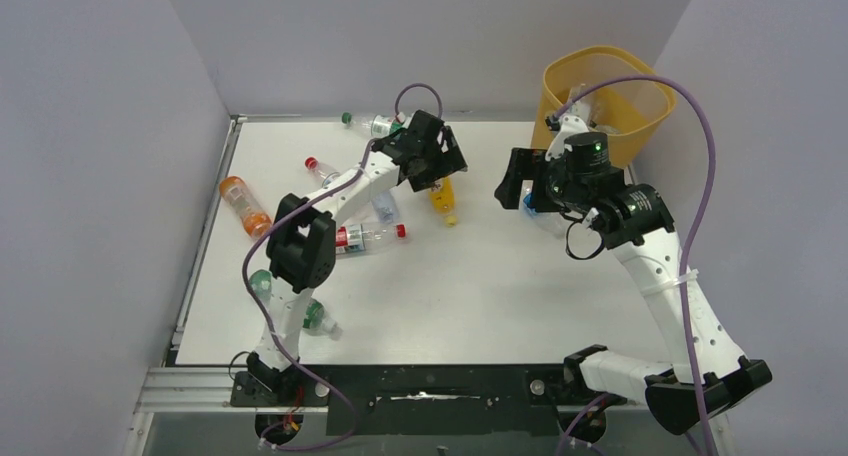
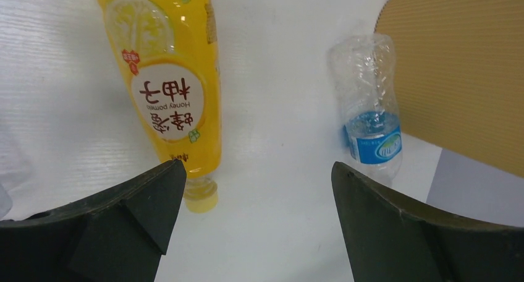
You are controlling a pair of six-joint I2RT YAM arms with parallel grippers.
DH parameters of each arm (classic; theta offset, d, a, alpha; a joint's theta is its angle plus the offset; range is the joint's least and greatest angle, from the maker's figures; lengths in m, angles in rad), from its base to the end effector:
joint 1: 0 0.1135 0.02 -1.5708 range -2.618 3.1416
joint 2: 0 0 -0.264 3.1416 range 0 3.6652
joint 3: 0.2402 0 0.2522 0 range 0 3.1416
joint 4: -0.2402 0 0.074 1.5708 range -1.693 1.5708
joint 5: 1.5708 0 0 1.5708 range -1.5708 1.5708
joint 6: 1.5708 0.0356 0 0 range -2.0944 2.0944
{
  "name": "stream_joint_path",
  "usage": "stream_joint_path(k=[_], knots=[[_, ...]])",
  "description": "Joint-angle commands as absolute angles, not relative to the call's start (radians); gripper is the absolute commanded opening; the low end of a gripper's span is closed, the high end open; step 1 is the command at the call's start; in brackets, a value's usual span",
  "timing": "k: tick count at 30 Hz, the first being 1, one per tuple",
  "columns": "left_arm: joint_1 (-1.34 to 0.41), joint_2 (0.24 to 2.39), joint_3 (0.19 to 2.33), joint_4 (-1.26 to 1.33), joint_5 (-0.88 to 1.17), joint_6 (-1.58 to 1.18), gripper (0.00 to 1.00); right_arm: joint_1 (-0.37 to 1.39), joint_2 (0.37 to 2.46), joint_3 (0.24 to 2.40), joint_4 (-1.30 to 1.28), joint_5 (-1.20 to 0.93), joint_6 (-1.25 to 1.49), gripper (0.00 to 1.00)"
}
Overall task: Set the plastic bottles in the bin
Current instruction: Pick up the plastic bottle at the center of the board.
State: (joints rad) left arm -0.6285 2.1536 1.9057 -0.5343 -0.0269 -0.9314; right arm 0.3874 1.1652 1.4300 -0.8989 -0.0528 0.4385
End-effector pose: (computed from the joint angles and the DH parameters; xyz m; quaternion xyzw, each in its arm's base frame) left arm 0.4012 -0.2904 0.2547 -0.1444 0.9118 -0.2613 0.2818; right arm 0.2074 0.0867 0.4132 0.0109 0.8920 0.2027 0.4039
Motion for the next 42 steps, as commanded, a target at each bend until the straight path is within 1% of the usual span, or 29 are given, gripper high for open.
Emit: stream_joint_path(k=[1,5,13,24,42], knots=[[-0.62,2.19,2.03,-0.584,-0.146,-0.968,0.9,0.395,1.139,1.419,-0.893,-0.027,0.427,0.92],[-0.618,2.225,2.086,-0.6,-0.199,-0.959,0.9,0.394,1.138,1.395,-0.88,-0.038,0.414,0.92],[-0.617,2.356,2.276,-0.716,-0.297,-0.93,0.9,0.396,1.129,1.324,-0.829,-0.071,0.407,0.92],[-0.615,2.373,2.281,-0.725,-0.409,-0.903,0.9,0.393,1.153,1.273,-0.776,-0.099,0.388,0.92],[-0.615,2.457,2.298,-0.698,-0.399,-0.855,0.9,0.395,1.143,1.223,-0.749,-0.121,0.393,0.93]])
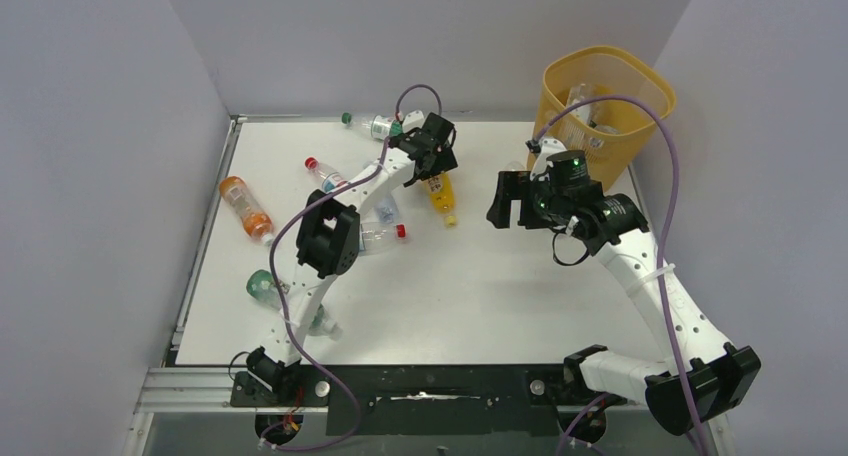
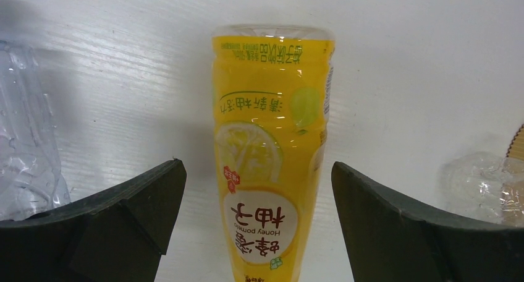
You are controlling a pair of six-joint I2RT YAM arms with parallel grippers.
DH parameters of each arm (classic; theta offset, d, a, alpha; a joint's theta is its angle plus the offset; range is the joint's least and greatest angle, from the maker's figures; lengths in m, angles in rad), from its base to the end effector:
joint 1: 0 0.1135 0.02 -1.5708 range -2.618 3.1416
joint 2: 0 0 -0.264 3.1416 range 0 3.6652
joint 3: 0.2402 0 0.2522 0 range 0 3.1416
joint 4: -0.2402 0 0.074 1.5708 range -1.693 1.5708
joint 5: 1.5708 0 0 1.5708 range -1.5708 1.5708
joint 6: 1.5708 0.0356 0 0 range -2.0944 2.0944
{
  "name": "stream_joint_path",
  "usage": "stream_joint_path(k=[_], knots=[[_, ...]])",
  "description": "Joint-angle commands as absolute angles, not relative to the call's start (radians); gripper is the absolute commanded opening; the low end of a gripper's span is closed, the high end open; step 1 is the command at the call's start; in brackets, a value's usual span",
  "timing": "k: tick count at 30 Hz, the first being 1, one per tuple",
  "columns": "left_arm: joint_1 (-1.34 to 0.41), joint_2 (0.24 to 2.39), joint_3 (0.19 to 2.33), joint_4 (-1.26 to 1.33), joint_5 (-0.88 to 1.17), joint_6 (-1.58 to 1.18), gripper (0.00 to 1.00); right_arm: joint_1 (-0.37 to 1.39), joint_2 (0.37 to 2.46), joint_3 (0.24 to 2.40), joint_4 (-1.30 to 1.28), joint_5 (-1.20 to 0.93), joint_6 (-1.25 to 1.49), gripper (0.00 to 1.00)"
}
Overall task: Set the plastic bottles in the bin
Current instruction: Pick up the plastic bottle at the center of the board.
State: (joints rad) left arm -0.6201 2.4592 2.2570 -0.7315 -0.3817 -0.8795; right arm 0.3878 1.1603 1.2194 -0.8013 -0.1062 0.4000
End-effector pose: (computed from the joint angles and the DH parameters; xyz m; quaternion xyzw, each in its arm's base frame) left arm 0.4476 -0.3033 0.2035 -0.1795 0.9169 -0.0777 0.3478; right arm 0.2173 0.0928 0.3560 -0.0158 0.9142 0.1991 0.3526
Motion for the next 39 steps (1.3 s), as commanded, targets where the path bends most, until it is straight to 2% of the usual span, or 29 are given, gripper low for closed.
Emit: stream_joint_path(k=[1,15,18,22,26,31,39], knots=[[-0.615,2.46,2.298,-0.699,-0.399,-0.855,0.9,0.396,1.143,1.224,-0.749,-0.121,0.394,0.93],[-0.613,2.492,2.299,-0.683,-0.388,-0.836,0.87,0.396,1.139,1.206,-0.744,-0.126,0.402,0.93],[-0.612,2.49,2.297,-0.682,-0.384,-0.833,0.79,0.397,1.139,1.205,-0.744,-0.126,0.405,0.93],[-0.609,2.466,2.275,-0.676,-0.367,-0.832,0.53,0.4,1.141,1.203,-0.743,-0.123,0.41,0.93],[-0.608,2.413,2.23,-0.669,-0.352,-0.815,0.4,0.408,1.143,1.192,-0.738,-0.118,0.416,0.93],[-0.614,2.281,2.127,-0.662,-0.316,-0.802,0.38,0.413,1.152,1.204,-0.745,-0.113,0.413,0.93],[-0.635,1.925,1.743,-0.492,-0.151,-0.844,0.38,0.462,1.132,1.202,-0.7,-0.147,0.468,0.93]])
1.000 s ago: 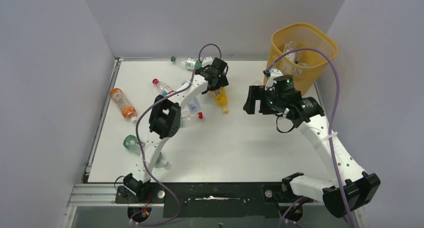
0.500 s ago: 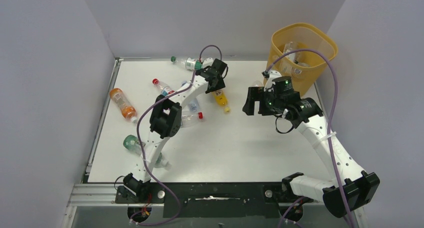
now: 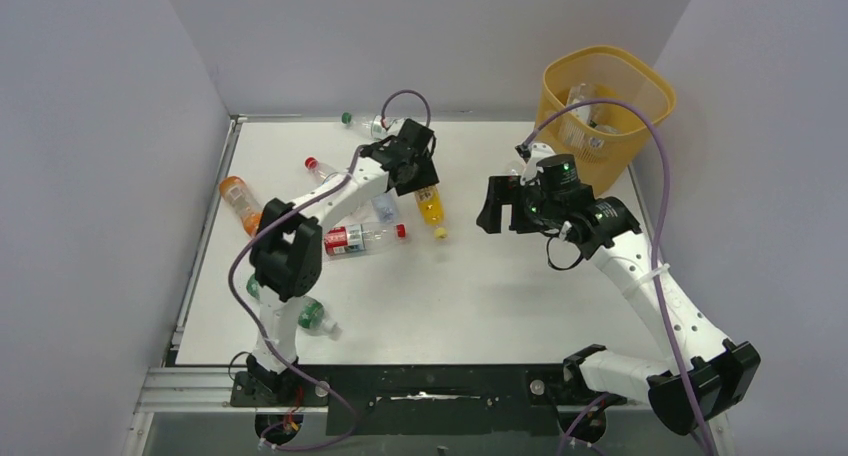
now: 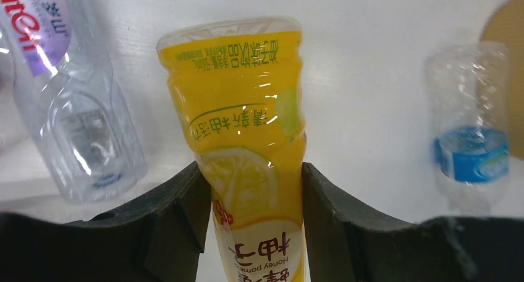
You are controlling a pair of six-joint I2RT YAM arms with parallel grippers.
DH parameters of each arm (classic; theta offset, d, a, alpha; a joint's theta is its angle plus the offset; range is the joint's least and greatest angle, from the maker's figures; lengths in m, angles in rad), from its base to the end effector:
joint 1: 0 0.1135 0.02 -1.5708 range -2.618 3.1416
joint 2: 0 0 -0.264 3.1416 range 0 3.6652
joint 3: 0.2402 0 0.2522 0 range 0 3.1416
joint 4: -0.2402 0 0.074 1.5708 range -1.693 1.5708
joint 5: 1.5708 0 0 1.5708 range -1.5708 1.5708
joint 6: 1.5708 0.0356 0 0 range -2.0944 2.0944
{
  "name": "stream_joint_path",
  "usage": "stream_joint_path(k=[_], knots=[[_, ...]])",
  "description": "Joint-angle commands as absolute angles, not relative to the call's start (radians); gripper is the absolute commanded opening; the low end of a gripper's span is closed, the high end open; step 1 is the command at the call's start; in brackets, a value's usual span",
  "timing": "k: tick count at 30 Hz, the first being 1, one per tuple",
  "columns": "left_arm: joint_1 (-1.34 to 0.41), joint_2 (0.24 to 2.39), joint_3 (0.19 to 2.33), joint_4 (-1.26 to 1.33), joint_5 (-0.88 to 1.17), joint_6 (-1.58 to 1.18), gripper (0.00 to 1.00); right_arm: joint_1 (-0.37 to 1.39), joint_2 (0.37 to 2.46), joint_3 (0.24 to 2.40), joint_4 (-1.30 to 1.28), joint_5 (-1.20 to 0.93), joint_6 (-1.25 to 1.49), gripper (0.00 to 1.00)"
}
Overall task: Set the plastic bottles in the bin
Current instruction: Pick up the plastic bottle at the center of the board.
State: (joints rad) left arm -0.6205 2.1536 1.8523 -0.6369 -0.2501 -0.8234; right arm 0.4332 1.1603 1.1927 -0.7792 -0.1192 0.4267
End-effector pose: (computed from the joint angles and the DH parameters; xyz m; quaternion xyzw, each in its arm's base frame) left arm 0.3966 -0.2726 0.2310 -0.1341 0.9342 -0.1150 0.3100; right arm 0.2140 0.1037 0.3492 -0.0268 0.9146 0.2162 0.3406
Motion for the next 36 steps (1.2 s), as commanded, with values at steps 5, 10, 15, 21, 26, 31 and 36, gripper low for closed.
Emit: stream_joint_path(k=[5,10,15,21,26,31,36], knots=[[-0.674,1.752,1.616,-0.455,-0.093,-0.876,0.38,0.568,1.118,1.188,-0.655,-0.125,0.538,0.93],[-0.71,1.624,1.543,-0.448,-0.096,-0.906,0.38,0.709,1.134,1.197,-0.627,-0.046,0.605,0.93],[-0.736,1.518,1.482,-0.439,-0.108,-0.937,0.38,0.824,1.157,1.21,-0.621,0.043,0.655,0.92],[-0.752,1.427,1.431,-0.442,-0.138,-0.965,0.38,0.91,1.196,1.235,-0.621,0.102,0.69,0.86],[-0.757,1.378,1.428,-0.452,-0.158,-0.976,0.38,0.966,1.218,1.244,-0.624,0.153,0.721,0.77],[-0.768,1.36,1.428,-0.47,-0.173,-0.976,0.38,0.98,1.223,1.259,-0.624,0.176,0.735,0.49],[-0.77,1.349,1.407,-0.479,-0.182,-0.972,0.45,0.986,1.224,1.277,-0.636,0.19,0.738,0.19]])
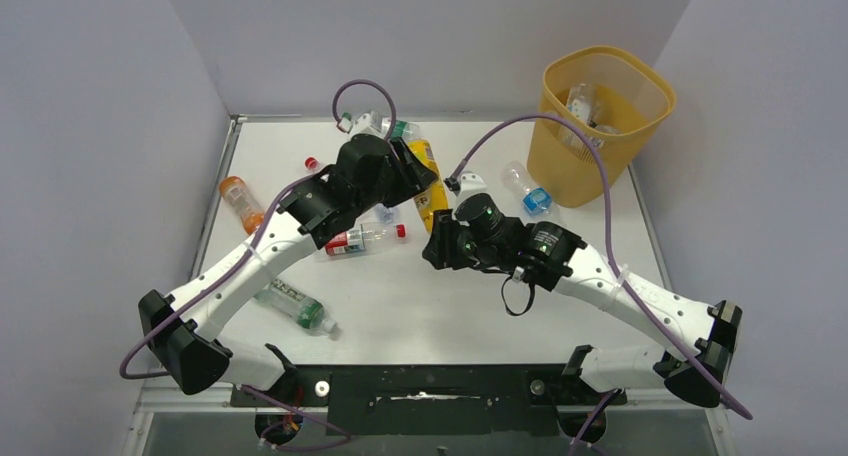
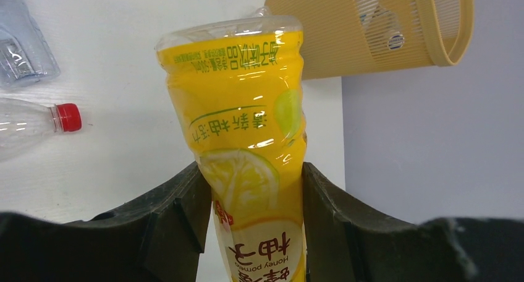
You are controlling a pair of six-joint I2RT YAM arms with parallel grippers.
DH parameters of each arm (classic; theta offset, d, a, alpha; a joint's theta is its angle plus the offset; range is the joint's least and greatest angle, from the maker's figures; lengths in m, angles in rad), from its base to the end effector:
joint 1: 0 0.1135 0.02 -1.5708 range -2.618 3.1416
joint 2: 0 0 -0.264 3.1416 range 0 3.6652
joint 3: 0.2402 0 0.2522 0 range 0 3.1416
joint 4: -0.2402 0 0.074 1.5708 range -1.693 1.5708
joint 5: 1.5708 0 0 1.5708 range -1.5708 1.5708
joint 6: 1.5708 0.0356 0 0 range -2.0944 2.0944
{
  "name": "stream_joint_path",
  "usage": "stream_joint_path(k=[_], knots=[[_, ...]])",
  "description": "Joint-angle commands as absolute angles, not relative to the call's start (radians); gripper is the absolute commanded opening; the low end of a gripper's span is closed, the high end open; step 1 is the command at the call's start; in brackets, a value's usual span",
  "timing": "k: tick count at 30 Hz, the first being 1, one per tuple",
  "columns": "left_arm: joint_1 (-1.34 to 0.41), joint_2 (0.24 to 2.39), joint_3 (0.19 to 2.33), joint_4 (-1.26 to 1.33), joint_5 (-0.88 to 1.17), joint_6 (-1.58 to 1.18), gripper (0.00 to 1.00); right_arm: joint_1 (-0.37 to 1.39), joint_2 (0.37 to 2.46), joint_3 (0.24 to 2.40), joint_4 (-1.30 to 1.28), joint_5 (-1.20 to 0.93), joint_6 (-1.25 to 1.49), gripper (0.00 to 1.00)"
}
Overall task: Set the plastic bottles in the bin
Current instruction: Pick up the plastic bottle at the center of the board.
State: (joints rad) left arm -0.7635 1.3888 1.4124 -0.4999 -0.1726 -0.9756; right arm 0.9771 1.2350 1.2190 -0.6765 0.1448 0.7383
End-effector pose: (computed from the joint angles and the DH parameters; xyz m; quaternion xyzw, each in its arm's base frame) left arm 0.2301 -0.2117 0.3889 -0.1346 0.8413 -0.3486 0.3907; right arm 0.1514 0.2151 0.3491 -0.0770 0.9000 0.2779 0.3269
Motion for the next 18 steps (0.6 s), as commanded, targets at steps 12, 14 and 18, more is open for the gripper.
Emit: stream_joint_path(k=[12,14,18], knots=[[-0.709,1.366,1.515,-0.593,-0.193,-0.889,0.87,0.99,1.219,1.314,-0.679,0.233,0.741,0.07],[-0.673,1.353,1.547,-0.619,-0.185,-0.865,0.87,0.99,1.223,1.334,-0.701,0.251,0.732,0.07],[-0.588,1.312,1.614,-0.681,-0.17,-0.82,0.87,0.945,1.231,1.389,-0.753,0.256,0.704,0.07]])
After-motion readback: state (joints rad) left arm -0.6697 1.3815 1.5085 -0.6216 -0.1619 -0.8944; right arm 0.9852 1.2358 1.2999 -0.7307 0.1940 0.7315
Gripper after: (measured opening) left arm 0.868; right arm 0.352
